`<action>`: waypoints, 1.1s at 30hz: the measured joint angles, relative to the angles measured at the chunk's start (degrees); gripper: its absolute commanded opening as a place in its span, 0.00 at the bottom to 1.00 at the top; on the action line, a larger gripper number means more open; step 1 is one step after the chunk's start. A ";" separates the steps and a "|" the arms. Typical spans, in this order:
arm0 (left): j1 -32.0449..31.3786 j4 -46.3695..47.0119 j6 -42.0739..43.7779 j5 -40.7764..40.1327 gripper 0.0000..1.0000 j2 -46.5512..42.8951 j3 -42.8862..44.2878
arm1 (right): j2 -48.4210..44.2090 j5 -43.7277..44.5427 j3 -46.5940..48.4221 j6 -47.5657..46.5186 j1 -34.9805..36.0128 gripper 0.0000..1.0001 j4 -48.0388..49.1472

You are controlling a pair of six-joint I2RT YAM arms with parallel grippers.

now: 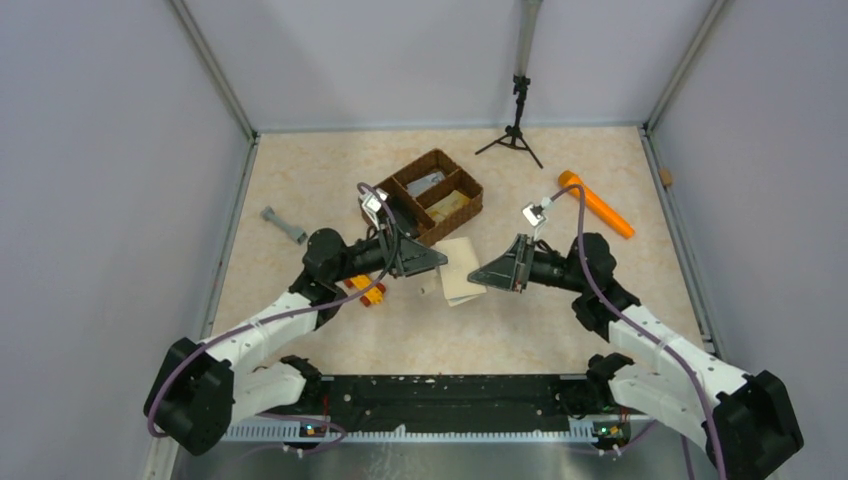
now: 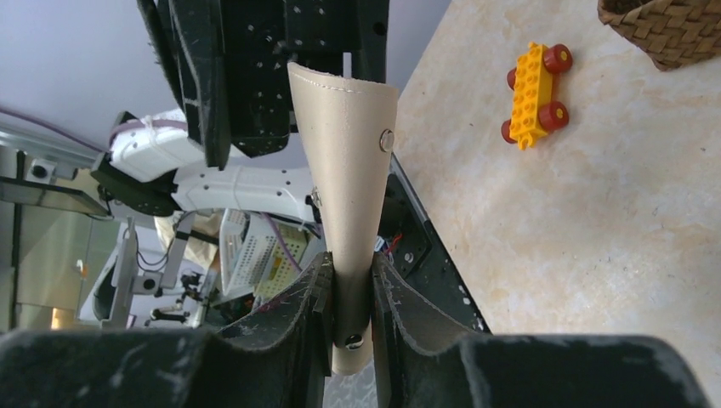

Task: Take the credit cards out of the card holder
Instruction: Close the card holder, then place the card holder at the center of the board.

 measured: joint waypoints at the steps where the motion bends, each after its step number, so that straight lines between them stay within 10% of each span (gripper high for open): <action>1: -0.50 -1.53 0.87 -0.31 0.63 0.39 0.66 | 0.02 0.31 0.09 -0.42 0.57 0.23 -0.68; 10: -1.64 -13.94 8.72 -3.23 0.09 1.95 5.77 | -0.24 3.28 3.72 -6.69 3.56 0.60 -10.25; 24: -1.60 -12.59 9.79 -0.17 0.06 1.95 5.46 | 1.11 5.75 3.80 -2.23 3.56 0.48 -2.89; 27: -1.62 -7.23 7.17 2.29 0.06 2.45 4.74 | 1.77 5.64 3.74 -0.66 3.56 0.31 0.09; 29: -1.66 -3.54 5.25 3.80 0.06 3.43 4.46 | 1.88 5.46 3.74 0.11 3.56 0.00 1.20; 32: -1.57 -0.02 3.54 5.03 0.06 4.39 4.11 | 1.97 5.31 3.76 1.03 3.56 0.07 1.62; 33: -1.53 0.46 3.26 5.18 0.06 4.46 4.00 | 1.97 5.31 3.76 1.09 3.56 0.29 1.60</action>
